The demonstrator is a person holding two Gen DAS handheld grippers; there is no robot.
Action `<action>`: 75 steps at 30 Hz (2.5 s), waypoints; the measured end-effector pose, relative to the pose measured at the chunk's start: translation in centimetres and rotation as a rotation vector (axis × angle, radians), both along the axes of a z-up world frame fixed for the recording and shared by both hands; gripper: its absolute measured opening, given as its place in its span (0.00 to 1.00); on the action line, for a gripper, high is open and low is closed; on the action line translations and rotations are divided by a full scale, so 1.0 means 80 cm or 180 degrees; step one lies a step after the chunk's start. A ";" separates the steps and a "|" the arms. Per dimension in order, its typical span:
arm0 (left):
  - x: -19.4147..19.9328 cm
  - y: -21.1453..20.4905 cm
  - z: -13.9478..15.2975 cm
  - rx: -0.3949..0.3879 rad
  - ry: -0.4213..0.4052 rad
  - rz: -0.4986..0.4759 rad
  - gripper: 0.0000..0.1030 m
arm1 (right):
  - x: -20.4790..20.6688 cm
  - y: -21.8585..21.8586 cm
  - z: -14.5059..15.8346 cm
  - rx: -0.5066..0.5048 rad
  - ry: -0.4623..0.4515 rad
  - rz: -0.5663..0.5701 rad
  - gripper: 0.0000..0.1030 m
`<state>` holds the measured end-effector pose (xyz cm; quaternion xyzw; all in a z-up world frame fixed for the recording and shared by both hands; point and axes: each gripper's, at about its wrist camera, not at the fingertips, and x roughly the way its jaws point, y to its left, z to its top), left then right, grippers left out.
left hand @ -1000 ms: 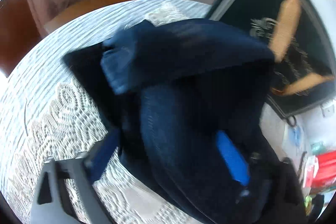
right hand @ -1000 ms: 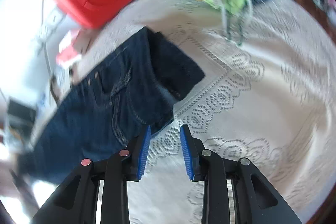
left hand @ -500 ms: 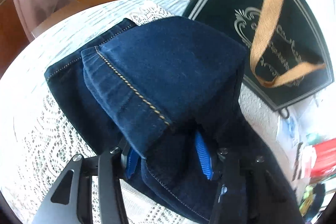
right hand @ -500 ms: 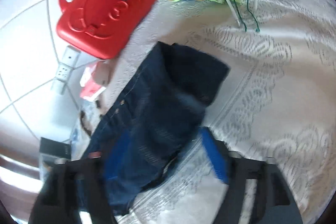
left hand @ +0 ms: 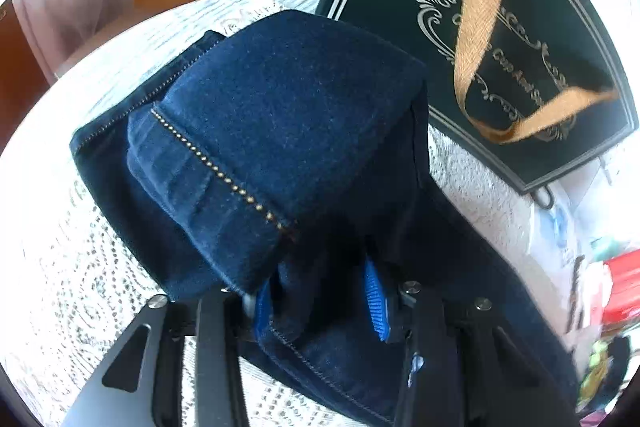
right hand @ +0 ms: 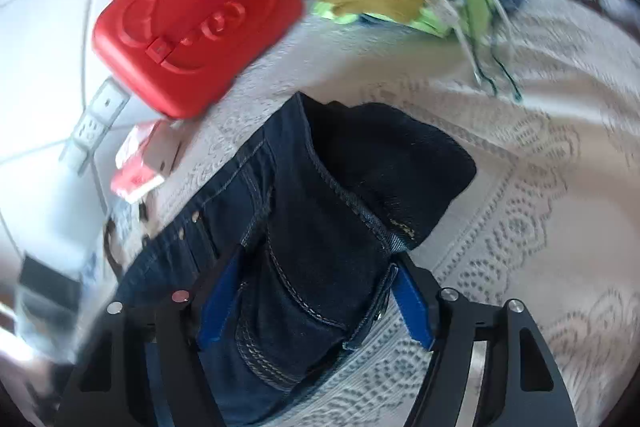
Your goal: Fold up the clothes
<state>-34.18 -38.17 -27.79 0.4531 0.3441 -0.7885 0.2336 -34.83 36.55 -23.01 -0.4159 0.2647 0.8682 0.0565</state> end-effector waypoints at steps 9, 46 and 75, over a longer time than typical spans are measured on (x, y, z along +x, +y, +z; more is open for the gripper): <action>-0.018 0.025 -0.001 -0.0402 -0.0191 -0.0065 0.24 | -0.038 -0.039 -0.001 0.0695 -0.0574 0.0091 0.62; 0.367 0.113 0.119 -0.0575 -0.0357 0.0091 0.84 | 0.081 0.088 0.054 0.0614 -0.0695 0.1014 0.52; 0.131 0.039 0.173 -0.1896 -0.0162 -0.1204 0.07 | 0.127 -0.065 0.030 0.0873 -0.0965 0.0846 0.57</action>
